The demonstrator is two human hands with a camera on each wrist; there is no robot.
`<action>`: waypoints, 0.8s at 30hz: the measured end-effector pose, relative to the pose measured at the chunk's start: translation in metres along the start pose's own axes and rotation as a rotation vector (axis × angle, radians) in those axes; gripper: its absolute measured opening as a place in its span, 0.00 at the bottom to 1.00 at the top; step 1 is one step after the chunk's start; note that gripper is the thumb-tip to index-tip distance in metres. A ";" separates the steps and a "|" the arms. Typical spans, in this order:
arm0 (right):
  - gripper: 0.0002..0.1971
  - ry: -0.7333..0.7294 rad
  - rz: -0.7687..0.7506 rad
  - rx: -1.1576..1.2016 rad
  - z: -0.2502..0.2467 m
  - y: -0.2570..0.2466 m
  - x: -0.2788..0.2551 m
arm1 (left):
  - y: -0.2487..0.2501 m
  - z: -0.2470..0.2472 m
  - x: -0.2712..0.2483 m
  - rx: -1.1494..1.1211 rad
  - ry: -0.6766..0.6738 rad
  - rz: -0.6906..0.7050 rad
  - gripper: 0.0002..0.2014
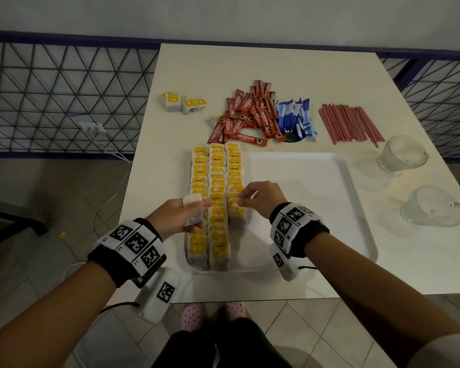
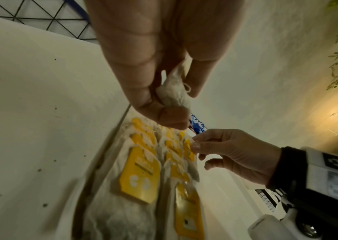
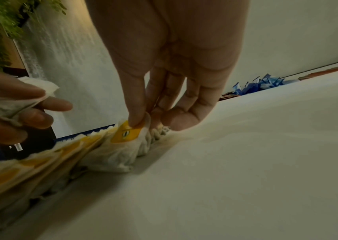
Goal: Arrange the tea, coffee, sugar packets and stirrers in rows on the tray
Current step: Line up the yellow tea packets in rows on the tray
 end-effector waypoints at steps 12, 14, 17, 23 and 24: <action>0.10 -0.034 0.008 -0.028 0.001 0.002 -0.002 | 0.012 0.018 0.007 -0.100 -0.048 0.043 0.06; 0.10 0.002 -0.008 0.009 -0.005 0.000 -0.006 | 0.013 0.022 0.008 -0.107 -0.060 0.042 0.08; 0.08 -0.021 -0.055 0.116 -0.009 -0.012 -0.013 | 0.016 0.027 0.010 -0.100 -0.065 0.031 0.08; 0.06 -0.155 -0.139 0.128 -0.011 -0.040 -0.023 | 0.030 0.041 0.012 0.009 -0.073 0.048 0.04; 0.06 -0.148 -0.143 0.085 -0.014 -0.042 -0.024 | 0.033 0.043 0.012 0.023 -0.079 0.054 0.04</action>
Point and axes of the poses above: each hand's wrist, its own x-axis towards the middle knuckle, its own z-axis out of the palm, y = z × x, the point moved 9 cm from there along x, towards the middle knuckle, and after that the axes turned 7 degrees about -y, right-handed, at the moved point
